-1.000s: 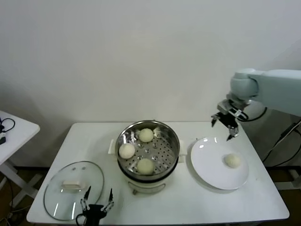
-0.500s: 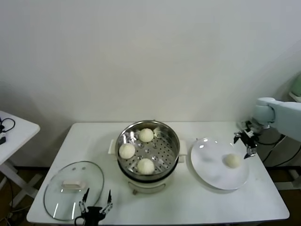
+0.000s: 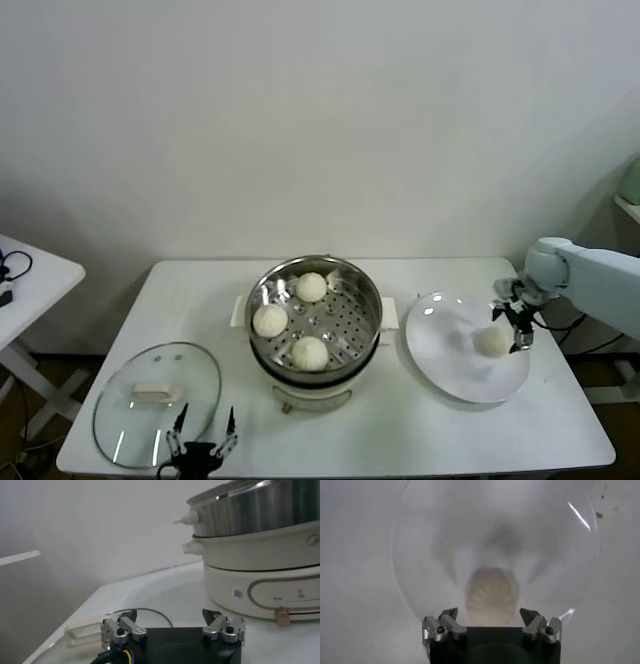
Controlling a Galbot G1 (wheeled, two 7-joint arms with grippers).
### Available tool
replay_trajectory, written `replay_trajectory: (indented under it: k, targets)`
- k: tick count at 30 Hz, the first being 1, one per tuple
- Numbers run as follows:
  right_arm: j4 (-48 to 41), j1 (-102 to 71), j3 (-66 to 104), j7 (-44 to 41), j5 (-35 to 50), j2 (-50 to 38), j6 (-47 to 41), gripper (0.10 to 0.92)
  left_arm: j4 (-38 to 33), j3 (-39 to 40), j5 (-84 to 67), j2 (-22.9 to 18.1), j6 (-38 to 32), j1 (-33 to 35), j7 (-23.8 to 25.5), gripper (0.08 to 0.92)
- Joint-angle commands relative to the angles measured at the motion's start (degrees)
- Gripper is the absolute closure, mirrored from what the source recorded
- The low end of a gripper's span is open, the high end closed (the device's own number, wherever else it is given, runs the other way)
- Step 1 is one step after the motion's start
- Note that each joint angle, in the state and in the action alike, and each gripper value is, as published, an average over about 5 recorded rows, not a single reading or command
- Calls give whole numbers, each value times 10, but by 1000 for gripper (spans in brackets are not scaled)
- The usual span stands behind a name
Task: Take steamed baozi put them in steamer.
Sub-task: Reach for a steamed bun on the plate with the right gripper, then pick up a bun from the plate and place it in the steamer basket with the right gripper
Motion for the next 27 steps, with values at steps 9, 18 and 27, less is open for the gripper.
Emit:
replay_trajectory:
  k: [9, 18, 27]
  targets:
    - [-16, -52, 55, 5, -48, 6, -3, 291, 0, 1, 0, 0, 1, -2, 0, 177]
    - [58, 78, -45, 10, 15, -5, -16, 350, 0, 3, 0, 0, 1, -4, 0, 177]
    - [242, 376, -263, 16, 221, 21, -70, 363, -6, 6, -1, 4, 0, -4, 0, 177]
